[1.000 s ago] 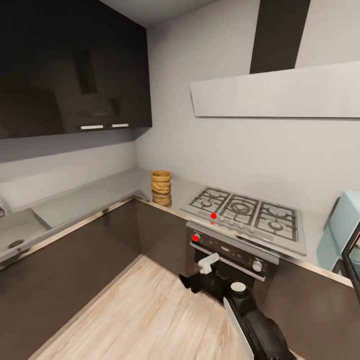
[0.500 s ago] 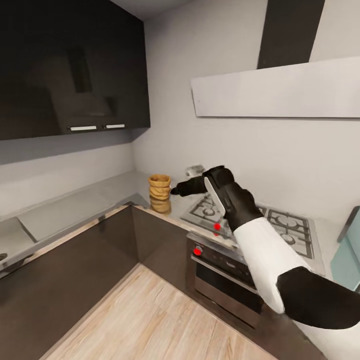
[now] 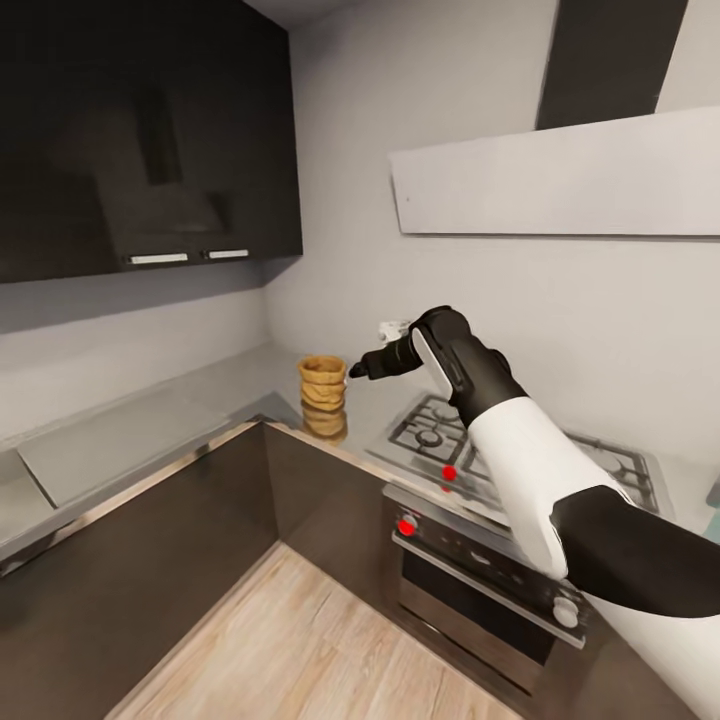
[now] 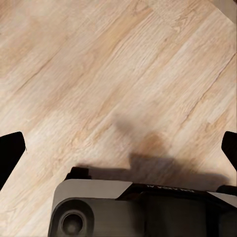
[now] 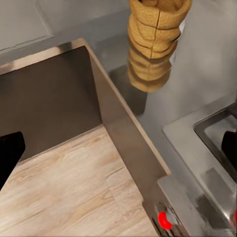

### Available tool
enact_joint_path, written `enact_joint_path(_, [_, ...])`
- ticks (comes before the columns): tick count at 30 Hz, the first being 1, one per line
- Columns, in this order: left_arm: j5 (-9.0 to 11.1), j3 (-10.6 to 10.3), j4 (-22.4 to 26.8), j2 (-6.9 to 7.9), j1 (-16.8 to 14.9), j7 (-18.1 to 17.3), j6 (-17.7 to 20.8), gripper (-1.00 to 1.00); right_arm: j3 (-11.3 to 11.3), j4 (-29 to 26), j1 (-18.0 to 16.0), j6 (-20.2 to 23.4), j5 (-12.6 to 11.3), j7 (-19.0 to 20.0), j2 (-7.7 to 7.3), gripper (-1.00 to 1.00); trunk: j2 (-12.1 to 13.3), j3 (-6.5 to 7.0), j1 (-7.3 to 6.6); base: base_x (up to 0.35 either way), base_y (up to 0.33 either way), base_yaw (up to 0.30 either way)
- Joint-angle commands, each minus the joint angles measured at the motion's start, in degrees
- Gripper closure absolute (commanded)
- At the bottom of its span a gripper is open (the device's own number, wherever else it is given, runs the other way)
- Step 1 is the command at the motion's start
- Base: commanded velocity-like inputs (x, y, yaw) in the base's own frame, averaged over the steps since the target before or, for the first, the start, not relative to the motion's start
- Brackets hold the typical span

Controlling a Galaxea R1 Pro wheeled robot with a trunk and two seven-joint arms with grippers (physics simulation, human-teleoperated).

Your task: In the kitchen, take the popcorn bag from the countertop, put it into the microwave, and heat it until the popcorn is cooked so the cooked popcorn ends up inside the bag.

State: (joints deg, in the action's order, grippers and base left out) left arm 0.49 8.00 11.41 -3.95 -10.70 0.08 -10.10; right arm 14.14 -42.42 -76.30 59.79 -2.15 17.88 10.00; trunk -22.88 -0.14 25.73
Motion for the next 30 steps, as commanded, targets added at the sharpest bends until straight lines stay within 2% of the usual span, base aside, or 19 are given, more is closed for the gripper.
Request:
enact_joint_path(1, [0.06,0.21,-0.06,-0.02,-0.02,0.01,-0.18,-1.00,0.07,0.01,-0.02,0.21,-0.19,-0.12,0.00,-1.00,-0.03,-0.02,0.06,0.343,0.181,0.000])
enact_joint_path(10, [0.21,0.26,-0.06,0.08,0.05,0.01,-0.20,-1.00,0.05,0.85,0.59,0.21,-0.24,-0.18,-0.08,-1.00,-0.03,-0.02,0.06,0.266,0.274,0.000])
enact_joint_path(15, [-0.22,0.18,-0.06,0.01,0.07,0.01,-0.34,-1.00,-0.06,6.78,0.16,0.21,-0.15,-0.21,-0.15,-1.00,-0.03,-0.02,0.06,0.261,0.269,0.000])
enact_joint_path(19, [-0.30,0.17,-0.06,0.00,0.07,0.01,-0.35,-1.00,-0.05,8.99,-0.32,0.21,0.09,-0.56,-0.15,-1.00,-0.03,-0.02,0.06,0.284,0.232,0.000])
enact_joint_path(25, [-0.37,-0.01,-0.07,-0.04,0.13,0.01,-0.45,-1.00,-0.10,11.46,-2.26,0.21,-0.10,-9.06,-0.09,-1.00,-0.03,-0.02,0.06,0.286,0.220,0.000])
enact_joint_path(27, [-0.39,-0.14,-0.07,-0.06,0.16,0.01,-0.49,-1.00,-0.09,11.72,-3.15,0.21,-0.16,-9.85,-0.20,-1.00,-0.03,-0.02,0.06,0.170,0.129,0.000])
enact_joint_path(30, [-0.43,-0.27,-0.06,-0.08,0.16,0.01,-0.51,-1.00,-0.07,14.05,-6.70,0.21,-0.28,-10.40,-0.80,-1.00,-0.03,-0.02,0.06,0.066,0.050,0.000])
